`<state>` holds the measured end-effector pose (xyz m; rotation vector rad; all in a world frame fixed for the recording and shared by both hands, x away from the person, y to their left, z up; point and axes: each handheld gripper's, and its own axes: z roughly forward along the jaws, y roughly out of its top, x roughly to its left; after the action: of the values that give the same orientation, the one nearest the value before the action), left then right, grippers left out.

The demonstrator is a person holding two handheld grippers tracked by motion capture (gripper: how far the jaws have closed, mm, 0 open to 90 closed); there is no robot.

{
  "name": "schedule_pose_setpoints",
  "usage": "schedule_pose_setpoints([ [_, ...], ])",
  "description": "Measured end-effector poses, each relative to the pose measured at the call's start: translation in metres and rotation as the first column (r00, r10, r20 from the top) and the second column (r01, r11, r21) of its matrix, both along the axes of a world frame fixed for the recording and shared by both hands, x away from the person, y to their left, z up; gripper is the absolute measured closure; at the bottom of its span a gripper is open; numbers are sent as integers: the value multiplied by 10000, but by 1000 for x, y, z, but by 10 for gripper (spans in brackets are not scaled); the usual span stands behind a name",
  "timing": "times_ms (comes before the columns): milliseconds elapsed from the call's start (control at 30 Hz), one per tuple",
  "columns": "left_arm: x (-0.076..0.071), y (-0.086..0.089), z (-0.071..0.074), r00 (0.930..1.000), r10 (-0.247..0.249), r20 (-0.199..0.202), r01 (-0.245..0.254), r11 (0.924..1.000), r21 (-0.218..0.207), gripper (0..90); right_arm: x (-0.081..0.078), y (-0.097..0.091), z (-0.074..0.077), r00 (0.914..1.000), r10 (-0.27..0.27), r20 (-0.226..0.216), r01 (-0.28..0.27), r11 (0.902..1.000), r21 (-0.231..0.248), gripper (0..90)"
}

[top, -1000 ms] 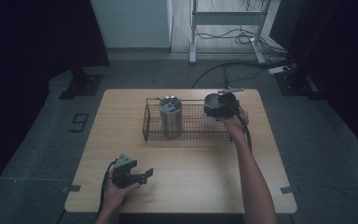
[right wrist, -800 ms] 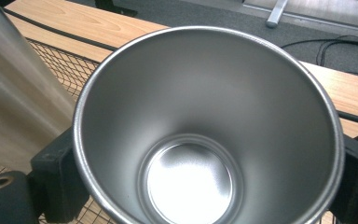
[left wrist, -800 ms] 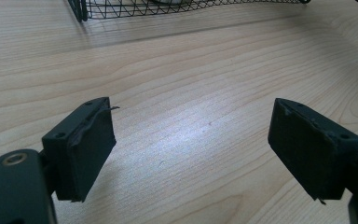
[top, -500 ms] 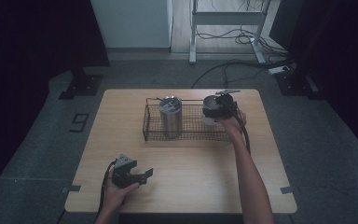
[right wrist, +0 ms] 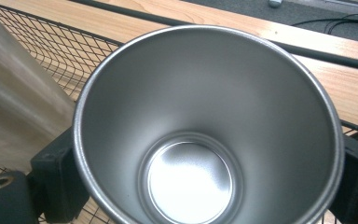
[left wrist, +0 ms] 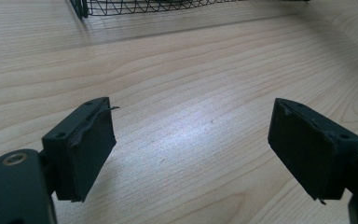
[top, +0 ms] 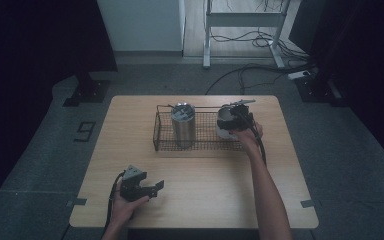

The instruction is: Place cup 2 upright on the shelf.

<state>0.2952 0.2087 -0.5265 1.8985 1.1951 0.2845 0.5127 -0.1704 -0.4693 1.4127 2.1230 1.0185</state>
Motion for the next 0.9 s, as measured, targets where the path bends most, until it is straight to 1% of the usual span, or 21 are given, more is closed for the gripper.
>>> schedule_pose_setpoints([
  [233, 0, -1, 0, 10000, -28, -4, 28, 10000, 8, 148, 1, 0, -3, 9999, -7, -164, 5, 9999, -148, 72],
  [433, 0, -1, 0, 10000, -43, -13, 43, 10000, 34, 148, 2, 0, -7, 9988, -6, -497, -9, 9996, -292, 72],
  [633, 0, -1, -1, 10000, -68, -32, 68, 10000, 49, 148, 4, 2, -10, 9980, 7, -631, -33, 9992, -403, 72],
  [733, 0, -1, -1, 10000, -69, -18, 69, 10000, 42, 148, 5, 2, -12, 9970, 63, -775, -94, 9991, -407, 72],
  [900, 0, -1, 0, 10000, -56, -2, 56, 10000, 11, 148, 4, 2, -12, 9967, 32, -816, -72, 9988, -482, 71],
])
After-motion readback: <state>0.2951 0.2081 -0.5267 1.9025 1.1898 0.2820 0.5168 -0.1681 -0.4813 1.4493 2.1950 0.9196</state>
